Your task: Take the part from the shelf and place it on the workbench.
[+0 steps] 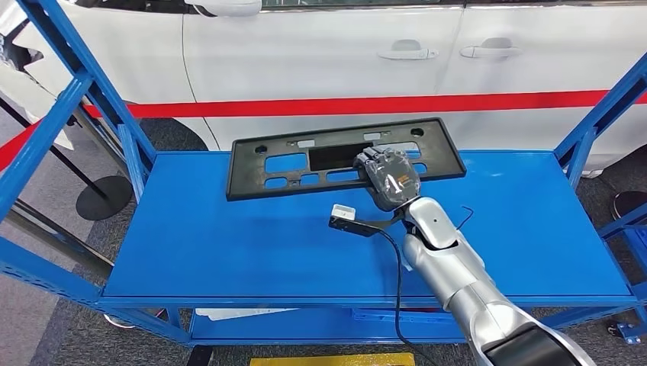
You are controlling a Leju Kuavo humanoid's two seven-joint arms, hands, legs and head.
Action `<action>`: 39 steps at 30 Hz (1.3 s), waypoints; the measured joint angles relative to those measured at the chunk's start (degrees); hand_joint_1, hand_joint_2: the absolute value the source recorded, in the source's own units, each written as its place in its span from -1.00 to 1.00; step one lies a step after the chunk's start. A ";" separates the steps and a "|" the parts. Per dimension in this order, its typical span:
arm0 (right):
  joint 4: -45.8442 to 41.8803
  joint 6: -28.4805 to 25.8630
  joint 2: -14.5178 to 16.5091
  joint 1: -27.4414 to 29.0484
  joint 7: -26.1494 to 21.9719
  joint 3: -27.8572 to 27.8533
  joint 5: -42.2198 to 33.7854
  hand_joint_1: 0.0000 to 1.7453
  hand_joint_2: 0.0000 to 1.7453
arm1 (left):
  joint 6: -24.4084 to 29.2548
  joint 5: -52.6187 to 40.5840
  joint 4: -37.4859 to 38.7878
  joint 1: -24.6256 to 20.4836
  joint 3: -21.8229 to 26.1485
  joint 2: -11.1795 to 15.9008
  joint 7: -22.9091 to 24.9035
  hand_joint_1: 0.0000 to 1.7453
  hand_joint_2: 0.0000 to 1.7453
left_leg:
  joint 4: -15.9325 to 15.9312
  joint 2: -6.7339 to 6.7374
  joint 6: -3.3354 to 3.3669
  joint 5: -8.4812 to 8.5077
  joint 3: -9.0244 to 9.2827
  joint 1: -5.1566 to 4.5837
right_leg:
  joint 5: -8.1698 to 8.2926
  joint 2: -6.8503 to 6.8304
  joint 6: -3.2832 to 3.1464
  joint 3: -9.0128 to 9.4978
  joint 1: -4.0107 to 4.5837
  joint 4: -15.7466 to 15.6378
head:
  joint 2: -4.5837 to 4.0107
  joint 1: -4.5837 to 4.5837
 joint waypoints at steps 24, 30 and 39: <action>1.52 -0.01 -0.54 -1.79 -3.45 -1.08 -3.10 1.00 1.00 | -3.78 3.25 -0.01 -1.13 1.42 -0.42 -9.21 -1.00 1.00 | 0.00 -0.01 0.00 0.00 -0.04 -0.01 | 0.00 -0.01 0.00 -0.01 0.00 0.00 | 0.02 0.00; 1.59 -0.01 -0.40 -1.79 -3.43 -1.06 -2.93 1.00 1.00 | -4.31 3.08 -0.02 -0.99 1.40 -0.42 -10.46 -1.00 1.00 | 0.00 -0.02 0.00 0.00 -0.04 -0.01 | 0.00 -0.01 0.00 -0.01 0.00 0.00 | 0.02 0.00; 1.57 -0.01 -0.38 -1.81 -3.42 -1.02 -3.61 1.00 1.00 | -4.31 3.95 -0.01 -0.75 1.44 -0.42 -12.15 -1.00 1.00 | 0.00 -0.02 0.00 0.00 -0.04 -0.01 | 0.00 -0.01 0.00 -0.02 0.00 0.00 | 0.01 0.00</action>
